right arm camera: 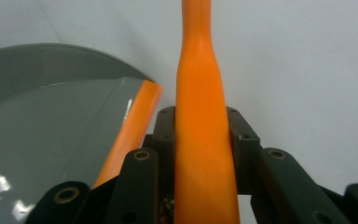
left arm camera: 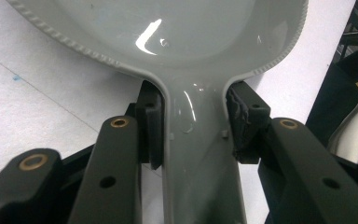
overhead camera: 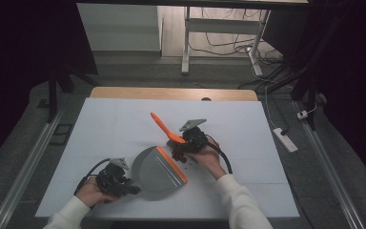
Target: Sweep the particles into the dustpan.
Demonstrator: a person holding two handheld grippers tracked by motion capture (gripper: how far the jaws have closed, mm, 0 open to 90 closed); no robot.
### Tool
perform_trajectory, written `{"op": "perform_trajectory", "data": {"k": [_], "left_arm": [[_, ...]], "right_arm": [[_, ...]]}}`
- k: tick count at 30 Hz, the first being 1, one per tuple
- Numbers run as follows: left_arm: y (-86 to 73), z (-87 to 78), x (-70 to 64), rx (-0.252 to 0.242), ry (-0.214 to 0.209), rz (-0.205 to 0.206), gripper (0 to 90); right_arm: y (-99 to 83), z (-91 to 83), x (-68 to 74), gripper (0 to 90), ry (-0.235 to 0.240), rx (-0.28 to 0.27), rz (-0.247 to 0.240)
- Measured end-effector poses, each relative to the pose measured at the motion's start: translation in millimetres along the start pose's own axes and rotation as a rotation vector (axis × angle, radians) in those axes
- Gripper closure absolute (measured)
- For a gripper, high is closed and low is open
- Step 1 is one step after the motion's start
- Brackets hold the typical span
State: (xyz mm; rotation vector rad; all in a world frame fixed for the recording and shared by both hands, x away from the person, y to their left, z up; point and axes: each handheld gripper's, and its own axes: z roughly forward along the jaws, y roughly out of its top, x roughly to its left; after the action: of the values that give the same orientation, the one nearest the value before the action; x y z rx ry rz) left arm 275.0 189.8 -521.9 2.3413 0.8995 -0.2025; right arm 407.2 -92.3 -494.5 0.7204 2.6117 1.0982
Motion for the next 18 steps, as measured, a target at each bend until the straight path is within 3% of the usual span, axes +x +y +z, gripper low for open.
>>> {"op": "perform_trajectory", "data": {"k": [6,8,11,16,18], "left_arm": [[0.1,1.1,0.5,0.002,0.0,-0.003,61.8],[0.1,1.1,0.4,0.003,0.001,-0.003,61.8],[0.0,1.2,0.2,0.006,0.002,-0.001,61.8],[0.0,2.0,0.9,0.009,0.003,-0.003,61.8],[-0.1,1.9,1.0,0.009,0.004,-0.003,61.8]], "right_arm": [[-1.8,-1.3,15.8,70.3,0.003,0.0,-0.03],[-1.8,-0.8,19.0,70.3,0.041,-0.008,-0.011],[0.0,0.0,27.6,70.3,0.041,-0.005,-0.03],[3.8,-2.0,38.9,70.5,0.13,-0.035,-0.018],[6.0,-3.4,44.4,70.4,0.146,-0.043,-0.043]]}}
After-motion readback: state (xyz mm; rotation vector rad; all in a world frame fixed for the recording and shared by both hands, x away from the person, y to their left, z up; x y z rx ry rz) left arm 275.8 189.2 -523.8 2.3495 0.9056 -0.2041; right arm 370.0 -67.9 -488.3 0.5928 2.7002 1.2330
